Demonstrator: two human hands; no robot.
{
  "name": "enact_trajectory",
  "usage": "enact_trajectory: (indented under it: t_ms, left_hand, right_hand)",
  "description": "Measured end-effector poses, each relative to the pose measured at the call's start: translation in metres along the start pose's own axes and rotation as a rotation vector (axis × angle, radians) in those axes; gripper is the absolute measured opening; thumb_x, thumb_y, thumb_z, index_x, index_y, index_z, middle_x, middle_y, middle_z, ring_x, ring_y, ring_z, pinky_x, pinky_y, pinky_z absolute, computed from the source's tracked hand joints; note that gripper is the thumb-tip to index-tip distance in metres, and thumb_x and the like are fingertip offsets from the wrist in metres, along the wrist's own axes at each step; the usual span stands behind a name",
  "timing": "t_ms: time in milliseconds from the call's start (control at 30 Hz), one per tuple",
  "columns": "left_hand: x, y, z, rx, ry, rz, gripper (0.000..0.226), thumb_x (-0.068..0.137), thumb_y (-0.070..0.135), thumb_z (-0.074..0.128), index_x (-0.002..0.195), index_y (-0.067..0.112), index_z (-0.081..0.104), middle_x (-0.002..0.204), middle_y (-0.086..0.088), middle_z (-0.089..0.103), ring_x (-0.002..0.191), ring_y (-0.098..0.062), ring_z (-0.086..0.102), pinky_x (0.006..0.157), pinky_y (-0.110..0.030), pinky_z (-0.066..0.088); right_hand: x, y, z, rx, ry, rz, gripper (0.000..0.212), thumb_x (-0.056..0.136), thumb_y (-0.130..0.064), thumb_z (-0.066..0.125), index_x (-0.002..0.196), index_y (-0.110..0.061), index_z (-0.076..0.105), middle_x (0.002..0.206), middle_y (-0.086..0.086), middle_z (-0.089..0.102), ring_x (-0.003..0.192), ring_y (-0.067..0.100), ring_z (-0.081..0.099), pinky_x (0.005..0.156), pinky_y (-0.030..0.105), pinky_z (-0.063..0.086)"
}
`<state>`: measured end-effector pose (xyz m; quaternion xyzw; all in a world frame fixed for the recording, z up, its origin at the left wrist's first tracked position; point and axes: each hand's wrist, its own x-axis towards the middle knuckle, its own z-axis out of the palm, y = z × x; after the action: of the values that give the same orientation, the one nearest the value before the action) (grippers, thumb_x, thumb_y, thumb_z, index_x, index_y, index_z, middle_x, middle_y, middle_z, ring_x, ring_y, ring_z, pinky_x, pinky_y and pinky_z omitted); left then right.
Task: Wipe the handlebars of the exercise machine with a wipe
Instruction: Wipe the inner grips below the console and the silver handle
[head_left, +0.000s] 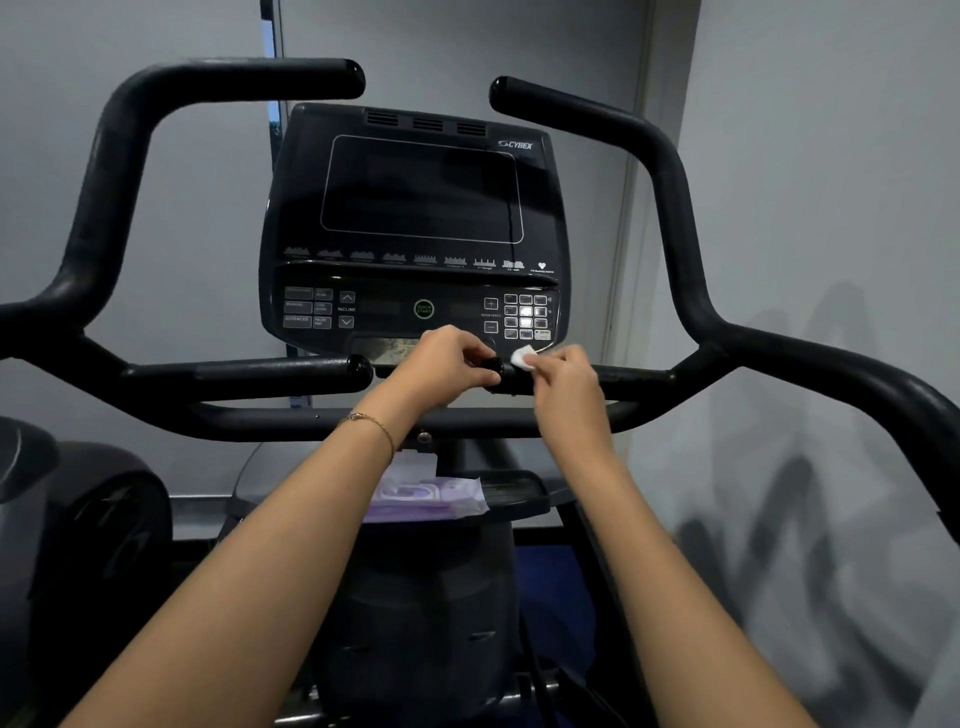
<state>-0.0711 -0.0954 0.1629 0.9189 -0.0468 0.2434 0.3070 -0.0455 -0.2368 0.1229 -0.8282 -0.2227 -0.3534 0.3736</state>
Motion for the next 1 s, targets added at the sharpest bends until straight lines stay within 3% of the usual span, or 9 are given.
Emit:
enact_trajectory:
  t_ms: [133,233,333,467,633,700,800,933,1000]
  left_hand:
    - [0.003,0.001,-0.003,0.038,-0.027,0.008,0.030,0.080,0.019,0.073,0.108,0.013,0.068,0.100,-0.003,0.066,0.087,-0.018,0.063,0.080,-0.037,0.056]
    - [0.007,0.000,-0.005,0.035,-0.043,0.021,0.029,0.078,0.018,0.075,0.106,0.011,0.069,0.100,-0.004,0.068,0.091,-0.015,0.063,0.084,-0.029,0.052]
    - [0.008,-0.001,-0.007,0.022,-0.060,0.029,0.029,0.077,0.016,0.075,0.105,0.010,0.069,0.096,-0.001,0.067,0.090,-0.009,0.059,0.083,-0.019,0.044]
    - [0.009,0.002,-0.010,0.066,-0.090,0.044,0.023,0.077,0.016,0.075,0.099,0.012,0.070,0.089,0.002,0.065,0.089,-0.011,0.060,0.080,-0.020,0.044]
    - [0.011,0.003,-0.010,0.102,-0.110,0.049,0.024,0.078,0.018,0.074,0.101,0.013,0.069,0.092,0.000,0.066,0.088,-0.011,0.060,0.077,-0.021,0.044]
    - [0.011,0.002,-0.009,0.114,-0.102,0.058,0.023,0.079,0.018,0.073,0.101,0.012,0.069,0.093,0.000,0.065,0.088,-0.011,0.058,0.077,-0.020,0.043]
    - [0.011,0.006,-0.010,0.165,-0.099,0.076,0.026,0.080,0.019,0.072,0.105,0.012,0.068,0.099,-0.001,0.066,0.092,-0.012,0.058,0.082,-0.022,0.045]
    - [0.010,0.013,-0.009,0.246,-0.122,0.099,0.035,0.082,0.019,0.070,0.116,0.013,0.064,0.110,-0.004,0.064,0.100,-0.015,0.058,0.085,-0.023,0.045]
    - [0.010,0.015,-0.008,0.270,-0.126,0.109,0.036,0.083,0.019,0.069,0.118,0.013,0.064,0.112,-0.005,0.064,0.100,-0.015,0.058,0.085,-0.024,0.045]
  right_hand:
    - [0.011,0.003,-0.001,0.001,0.036,0.121,0.029,0.096,-0.005,0.044,0.118,-0.007,0.062,0.110,0.007,0.050,0.097,0.023,0.056,0.082,0.016,0.035]
    - [0.009,-0.005,0.010,0.058,-0.003,0.081,0.025,0.095,-0.009,0.045,0.113,-0.004,0.062,0.092,-0.004,0.050,0.087,0.016,0.055,0.068,0.003,0.033]
    - [0.002,0.002,0.004,-0.005,0.015,0.019,0.028,0.096,-0.007,0.044,0.118,-0.005,0.061,0.098,0.000,0.047,0.084,0.013,0.050,0.074,0.010,0.033]
    - [0.019,0.003,-0.004,-0.078,-0.016,0.112,0.029,0.096,-0.004,0.042,0.118,-0.003,0.061,0.111,0.010,0.046,0.095,0.026,0.054,0.078,0.020,0.033]
    - [0.012,0.004,0.009,0.066,-0.037,0.075,0.026,0.095,-0.020,0.043,0.108,-0.002,0.058,0.079,-0.011,0.044,0.069,0.004,0.045,0.059,0.010,0.034]
    - [0.006,0.015,0.000,0.026,0.005,0.089,0.025,0.095,-0.015,0.045,0.110,-0.004,0.062,0.082,-0.010,0.045,0.074,0.005,0.050,0.065,0.004,0.034]
    - [0.016,0.015,-0.005,-0.069,0.014,0.126,0.028,0.094,-0.004,0.043,0.115,-0.002,0.061,0.105,0.007,0.046,0.092,0.025,0.054,0.080,0.020,0.038]
    - [0.010,0.002,0.010,0.162,-0.016,0.155,0.024,0.095,-0.018,0.043,0.108,-0.003,0.057,0.081,-0.013,0.045,0.071,-0.002,0.049,0.060,0.005,0.035]
    - [0.000,0.009,0.006,0.167,0.008,0.137,0.025,0.096,-0.020,0.043,0.106,-0.002,0.058,0.075,-0.013,0.042,0.067,-0.008,0.048,0.061,0.003,0.036]
